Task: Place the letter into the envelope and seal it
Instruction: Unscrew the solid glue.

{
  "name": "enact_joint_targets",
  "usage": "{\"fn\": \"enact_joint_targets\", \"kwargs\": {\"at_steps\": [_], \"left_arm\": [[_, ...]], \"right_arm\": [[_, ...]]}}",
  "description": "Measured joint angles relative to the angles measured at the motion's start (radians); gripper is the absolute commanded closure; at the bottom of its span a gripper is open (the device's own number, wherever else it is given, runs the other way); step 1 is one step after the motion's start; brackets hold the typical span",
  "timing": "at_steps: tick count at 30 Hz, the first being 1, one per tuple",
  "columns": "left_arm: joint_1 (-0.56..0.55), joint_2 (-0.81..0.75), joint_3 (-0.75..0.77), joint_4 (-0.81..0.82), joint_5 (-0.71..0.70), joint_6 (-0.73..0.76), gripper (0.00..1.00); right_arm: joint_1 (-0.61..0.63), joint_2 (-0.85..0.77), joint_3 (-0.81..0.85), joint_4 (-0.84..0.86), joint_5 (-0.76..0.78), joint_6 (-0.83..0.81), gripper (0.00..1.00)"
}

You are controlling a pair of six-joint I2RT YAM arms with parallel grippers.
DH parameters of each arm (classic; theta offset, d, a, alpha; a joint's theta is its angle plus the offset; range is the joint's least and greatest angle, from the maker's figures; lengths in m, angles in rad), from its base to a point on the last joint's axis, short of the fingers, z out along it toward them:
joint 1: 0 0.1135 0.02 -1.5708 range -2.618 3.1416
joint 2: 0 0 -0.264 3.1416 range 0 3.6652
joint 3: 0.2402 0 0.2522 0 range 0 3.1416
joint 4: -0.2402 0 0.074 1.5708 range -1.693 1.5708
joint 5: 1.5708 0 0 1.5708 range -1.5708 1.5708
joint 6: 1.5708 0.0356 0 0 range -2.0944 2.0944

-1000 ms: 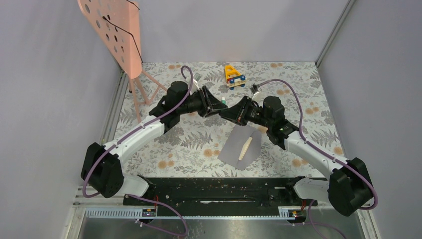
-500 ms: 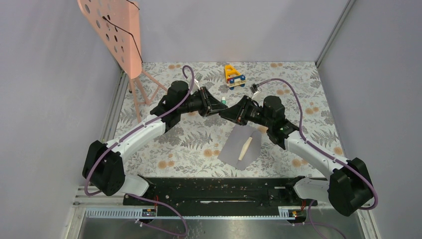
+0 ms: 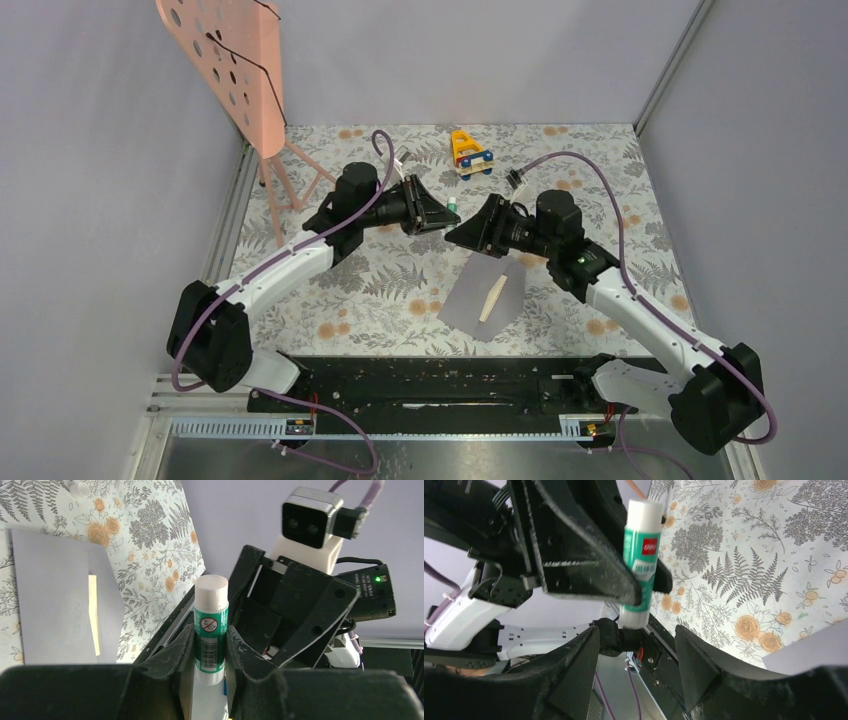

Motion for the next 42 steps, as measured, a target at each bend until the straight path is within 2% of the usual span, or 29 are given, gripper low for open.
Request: {"fn": "enact_joint_targets", "kwargs": {"at_steps": [6, 11, 14, 24, 26, 28, 29, 31, 35, 36, 38, 42], "left_arm": [[0.02, -0.029, -0.031, 0.029, 0.013, 0.01, 1.0], [0.023, -0.057, -0.089, 0.167, 0.014, -0.042, 1.0], [0.023, -0.063, -0.121, 0.242, 0.016, -0.082, 1.0], [0.026, -0.067, -0.141, 0.316, 0.014, -0.132, 1.0], [0.026, -0.069, -0.141, 0.316, 0.013, -0.133, 1.0], [0.026, -0.07, -0.141, 0.317, 0.013, -0.134, 1.0], [0.026, -0.07, -0.141, 0.319, 0.013, -0.135, 1.0], [0.029, -0.071, -0.141, 0.32, 0.013, -0.14, 1.0], [0.031, -0.071, -0.141, 0.321, 0.017, -0.143, 0.71], [0.032, -0.071, -0.141, 0.321, 0.02, -0.142, 0.67], [0.038, -0.071, -0.141, 0.319, 0.035, -0.14, 0.64], [0.056, -0.069, -0.141, 0.341, 0.082, -0.161, 0.66]], "right_arm": [[0.0, -0.064, 0.019, -0.072, 0.004, -0.049, 0.34], [0.0, -0.051, -0.024, 0.079, -0.001, 0.058, 0.35], [0.0, -0.002, -0.031, 0.159, -0.003, 0.116, 0.39], [0.005, 0.066, -0.029, 0.274, -0.028, 0.192, 0.62], [0.006, 0.067, -0.029, 0.286, -0.034, 0.2, 0.74], [0.007, 0.068, -0.029, 0.3, -0.042, 0.206, 0.94], [0.008, 0.069, -0.029, 0.301, -0.043, 0.21, 1.0], [0.007, 0.07, -0.029, 0.307, -0.044, 0.208, 1.0], [0.007, 0.07, -0.029, 0.307, -0.045, 0.203, 1.0], [0.007, 0.07, -0.029, 0.307, -0.048, 0.199, 1.0], [0.007, 0.07, -0.028, 0.306, -0.065, 0.183, 1.0], [0.008, 0.082, 0.0, 0.29, -0.134, 0.14, 1.0]]}}
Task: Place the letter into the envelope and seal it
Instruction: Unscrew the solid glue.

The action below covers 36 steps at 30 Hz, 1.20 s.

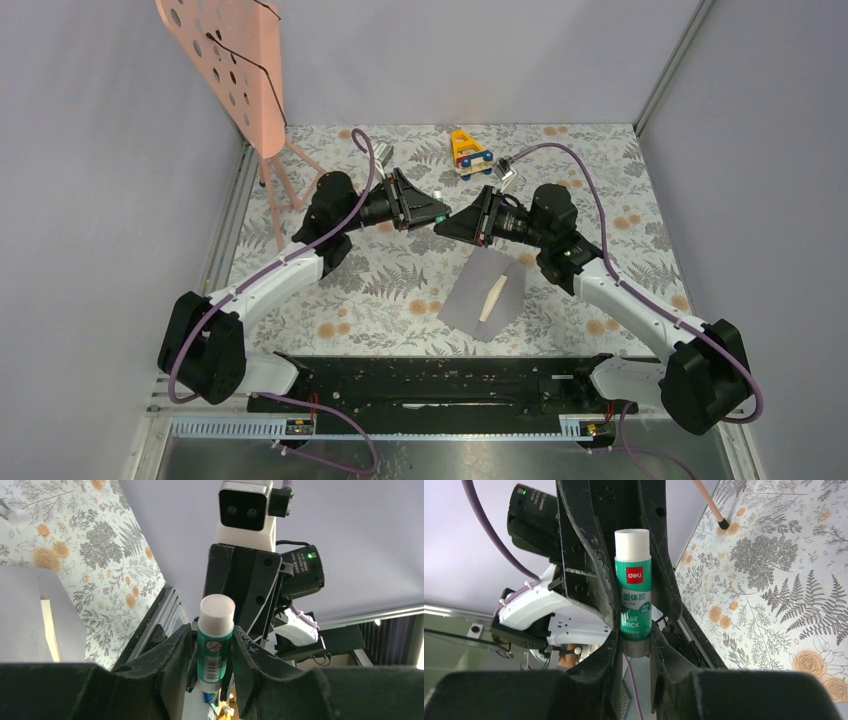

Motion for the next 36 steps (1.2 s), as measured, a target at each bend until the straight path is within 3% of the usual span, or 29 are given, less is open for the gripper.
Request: {"fn": "enact_joint_targets", "kwargs": {"at_steps": [8, 12, 16, 19, 22, 26, 29, 31, 33, 34, 36], "left_arm": [[0.037, 0.0, -0.003, 0.05, 0.043, -0.032, 0.67], [0.042, 0.0, -0.008, 0.049, 0.052, -0.034, 0.74], [0.043, 0.0, -0.011, 0.057, 0.06, -0.039, 0.57], [0.043, 0.0, -0.011, 0.069, 0.076, -0.045, 0.55], [0.043, 0.0, -0.013, 0.072, 0.084, -0.046, 0.61], [0.047, 0.0, -0.016, 0.071, 0.086, -0.046, 0.78], [0.051, 0.0, -0.017, 0.076, 0.086, -0.043, 0.81], [0.051, 0.0, -0.017, 0.078, 0.086, -0.04, 1.0], [0.052, 0.003, -0.017, 0.079, 0.086, -0.04, 1.0], [0.053, 0.005, -0.017, 0.079, 0.086, -0.04, 1.0], [0.053, 0.006, -0.017, 0.078, 0.085, -0.04, 1.0]], "right_arm": [[-0.001, 0.012, 0.017, -0.018, -0.04, -0.042, 1.0], [-0.001, 0.013, 0.017, -0.029, -0.045, -0.048, 1.0], [-0.001, 0.014, 0.019, -0.03, -0.048, -0.049, 1.0], [-0.001, 0.018, 0.022, -0.036, -0.047, -0.049, 1.0], [-0.001, 0.025, 0.023, -0.036, -0.047, -0.048, 1.0], [-0.001, 0.031, 0.035, -0.035, -0.05, -0.047, 1.0], [-0.001, 0.033, 0.043, -0.028, -0.05, -0.04, 1.0], [-0.001, 0.035, 0.043, -0.027, -0.051, -0.035, 1.0], [-0.001, 0.039, 0.043, -0.025, -0.051, -0.032, 1.0], [-0.001, 0.04, 0.043, -0.024, -0.05, -0.031, 0.99], [-0.002, 0.042, 0.043, -0.025, -0.051, -0.029, 0.77]]}}
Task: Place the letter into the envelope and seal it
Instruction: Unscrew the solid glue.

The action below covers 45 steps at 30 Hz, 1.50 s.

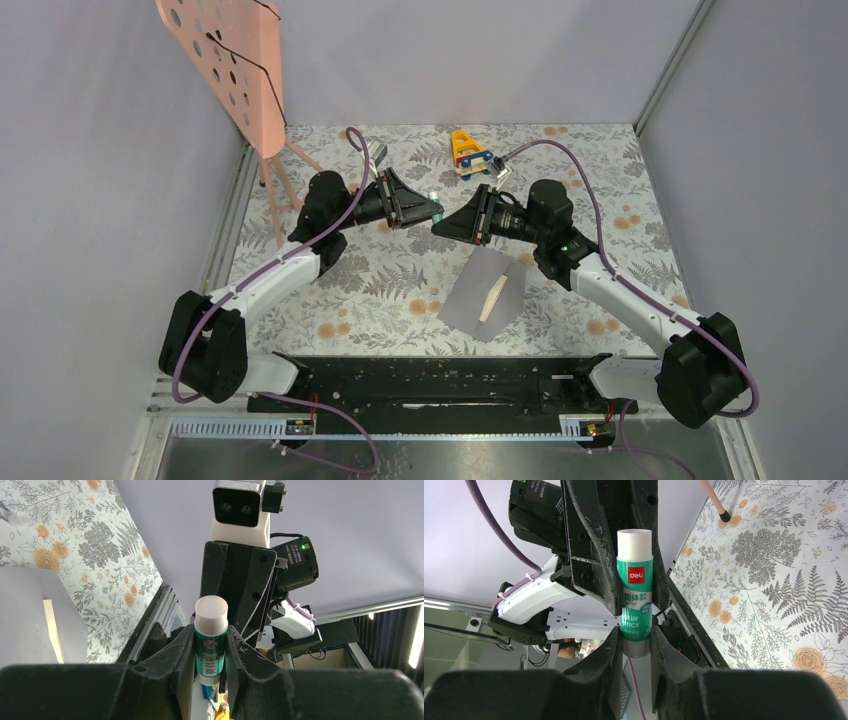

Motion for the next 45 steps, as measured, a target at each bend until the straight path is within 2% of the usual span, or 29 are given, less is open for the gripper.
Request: {"fn": "enact_joint_targets", "kwargs": {"at_steps": [2, 3, 6, 8, 11, 13, 18, 22, 29, 35, 45], "left_arm": [[0.0, -0.002, -0.005, 0.002, -0.004, 0.0, 1.0], [0.0, -0.002, -0.008, 0.001, -0.007, 0.0, 1.0], [-0.003, -0.013, -0.011, -0.015, -0.013, 0.002, 1.0], [-0.004, -0.028, -0.012, -0.025, -0.019, 0.004, 1.0], [-0.004, -0.047, -0.016, -0.03, -0.039, 0.009, 1.0], [-0.004, -0.053, -0.016, -0.029, -0.049, 0.01, 1.0], [-0.004, -0.055, -0.016, -0.02, -0.054, 0.005, 1.0], [-0.004, -0.055, -0.016, -0.02, -0.056, 0.002, 1.0], [-0.005, -0.055, -0.016, 0.003, -0.052, -0.016, 1.0], [-0.006, -0.055, -0.016, 0.037, -0.049, -0.045, 1.0], [-0.001, -0.055, -0.016, 0.059, -0.052, -0.062, 1.0]], "right_arm": [[-0.001, 0.0, 0.0, -0.004, 0.0, 0.0, 0.62], [-0.001, 0.0, 0.0, -0.006, 0.0, 0.002, 0.58], [-0.003, 0.0, 0.0, -0.012, 0.005, 0.009, 0.54], [-0.005, 0.0, 0.0, -0.01, 0.007, 0.019, 0.55], [-0.005, -0.001, -0.002, 0.019, 0.003, 0.042, 0.65], [-0.005, -0.001, -0.006, 0.055, 0.003, 0.067, 0.67], [-0.007, 0.017, -0.034, 0.172, -0.009, 0.154, 0.55], [-0.008, 0.051, -0.043, 0.28, -0.039, 0.23, 0.53], [-0.013, 0.066, -0.087, 0.419, -0.059, 0.325, 0.59], [-0.014, 0.076, -0.126, 0.533, -0.063, 0.385, 0.6], [-0.013, 0.165, -0.146, 0.756, -0.078, 0.523, 0.66]]}}
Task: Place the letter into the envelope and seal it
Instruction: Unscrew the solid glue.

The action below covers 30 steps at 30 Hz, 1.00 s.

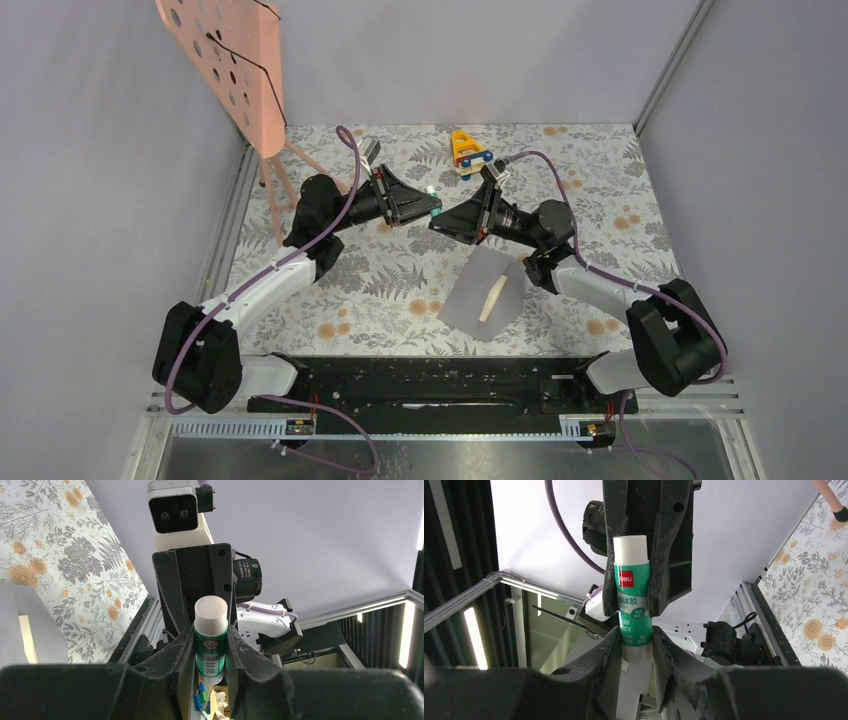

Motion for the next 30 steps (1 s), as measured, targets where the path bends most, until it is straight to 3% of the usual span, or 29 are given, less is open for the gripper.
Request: {"fn": "enact_joint_targets", "kwargs": {"at_steps": [10, 14, 19, 23, 26, 30], "left_arm": [[0.006, 0.0, 0.0, 0.002, 0.002, -0.001, 1.0], [0.006, 0.0, 0.0, 0.002, 0.002, -0.002, 1.0], [0.006, 0.0, 0.0, 0.002, 0.002, -0.004, 1.0], [0.006, 0.0, 0.0, -0.003, 0.002, -0.001, 1.0], [0.008, 0.0, 0.0, -0.032, 0.002, 0.013, 1.0], [0.005, -0.003, 0.0, -0.081, -0.002, 0.039, 1.0]], "right_arm": [[0.0, 0.0, -0.028, 0.042, 0.0, 0.025, 0.66], [0.0, 0.0, -0.029, 0.046, -0.001, 0.026, 0.76], [0.0, 0.0, -0.029, 0.047, -0.001, 0.028, 1.0], [0.0, -0.003, -0.029, 0.032, 0.0, 0.021, 1.0], [0.0, -0.038, -0.026, -0.074, 0.008, -0.045, 1.0], [0.005, -0.163, 0.014, -0.421, 0.066, -0.25, 1.0]]}}
